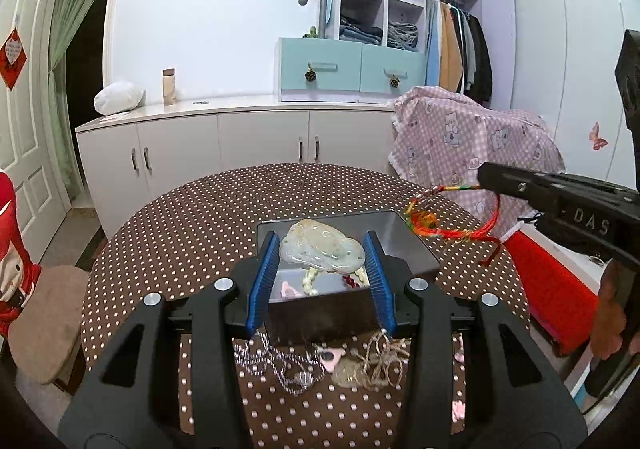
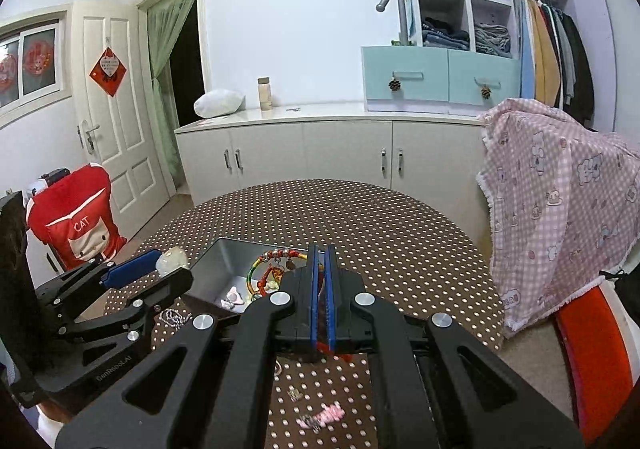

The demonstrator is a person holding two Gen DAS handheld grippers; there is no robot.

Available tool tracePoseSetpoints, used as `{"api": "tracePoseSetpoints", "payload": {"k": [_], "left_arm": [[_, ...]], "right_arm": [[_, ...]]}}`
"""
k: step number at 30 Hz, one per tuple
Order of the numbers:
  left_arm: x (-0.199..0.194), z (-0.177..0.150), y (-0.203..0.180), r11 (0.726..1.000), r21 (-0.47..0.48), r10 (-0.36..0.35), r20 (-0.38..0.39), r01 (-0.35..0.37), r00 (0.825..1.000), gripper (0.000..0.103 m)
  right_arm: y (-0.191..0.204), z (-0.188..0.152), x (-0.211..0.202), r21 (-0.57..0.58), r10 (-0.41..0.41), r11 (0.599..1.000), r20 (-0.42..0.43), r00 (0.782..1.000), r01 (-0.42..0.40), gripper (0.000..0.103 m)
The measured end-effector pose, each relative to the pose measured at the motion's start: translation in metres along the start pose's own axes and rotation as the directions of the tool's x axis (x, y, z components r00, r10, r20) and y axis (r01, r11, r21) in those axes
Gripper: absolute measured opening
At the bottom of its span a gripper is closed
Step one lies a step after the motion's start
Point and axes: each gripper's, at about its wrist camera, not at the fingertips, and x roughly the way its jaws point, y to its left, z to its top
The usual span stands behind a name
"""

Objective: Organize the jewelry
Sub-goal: 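Lower the string bracelet into the box with the right gripper while the left carries the jade pendant over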

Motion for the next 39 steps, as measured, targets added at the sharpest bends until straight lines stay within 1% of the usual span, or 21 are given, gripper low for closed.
{"api": "tracePoseSetpoints", "payload": {"k": [7,10,11,13,14,19,24,28,31,32,33,34,39], "left_arm": [[0.021,0.003,0.005,1.0,-0.007,0.001,-0.035,-0.001,0.999,0.043],[0.028,0.003,0.009,0.999,-0.021,-0.025,-0.06,0.024,0.998,0.045],[0.029,0.003,0.01,0.999,-0.022,-0.028,-0.062,0.027,0.998,0.048],[0.029,0.004,0.01,0.999,-0.019,-0.027,-0.063,0.025,0.998,0.071],[0.028,0.003,0.011,1.0,-0.019,-0.021,-0.059,0.02,0.998,0.072],[0.027,0.003,0.011,1.0,-0.004,0.012,-0.062,-0.013,0.998,0.072],[0.023,0.001,0.014,1.0,-0.005,0.024,-0.065,-0.025,0.998,0.072],[0.02,0.002,0.014,1.0,-0.005,0.03,-0.066,-0.03,0.997,0.072],[0.018,0.002,0.014,0.999,-0.004,0.034,-0.069,-0.034,0.997,0.072],[0.018,0.002,0.014,0.999,-0.004,0.036,-0.071,-0.036,0.997,0.072],[0.018,0.002,0.014,0.999,-0.005,0.037,-0.072,-0.038,0.997,0.072],[0.018,0.002,0.014,0.999,-0.005,0.038,-0.074,-0.039,0.997,0.073],[0.015,-0.001,0.014,0.999,-0.011,0.048,-0.083,-0.049,0.995,0.077]], "right_arm": [[0.009,0.0,0.024,-0.026,0.029,0.999,-0.036,0.999,-0.03,0.002],[0.012,-0.002,0.03,-0.034,0.043,0.998,-0.05,0.998,-0.045,0.002],[0.013,-0.003,0.031,-0.036,0.047,0.998,-0.053,0.998,-0.049,0.003],[0.014,-0.004,0.031,-0.045,0.053,0.997,-0.058,0.997,-0.056,0.003],[0.014,-0.005,0.031,-0.046,0.052,0.997,-0.062,0.997,-0.055,0.003],[0.009,-0.006,0.029,-0.035,0.049,0.998,-0.072,0.996,-0.052,0.003],[0.006,-0.008,0.027,-0.026,0.047,0.998,-0.084,0.995,-0.049,0.004],[0.004,-0.011,0.025,-0.019,0.042,0.999,-0.091,0.995,-0.044,0.016],[0.003,-0.012,0.021,-0.018,0.038,0.999,-0.086,0.996,-0.04,0.031],[0.003,-0.013,0.02,-0.018,0.035,0.999,-0.084,0.996,-0.037,0.039],[0.003,-0.013,0.019,-0.019,0.032,0.999,-0.081,0.996,-0.034,0.042],[0.003,-0.013,0.018,-0.02,0.029,0.999,-0.08,0.996,-0.03,0.043],[-0.001,-0.016,0.016,-0.014,0.014,1.0,-0.086,0.996,-0.015,0.054]]}}
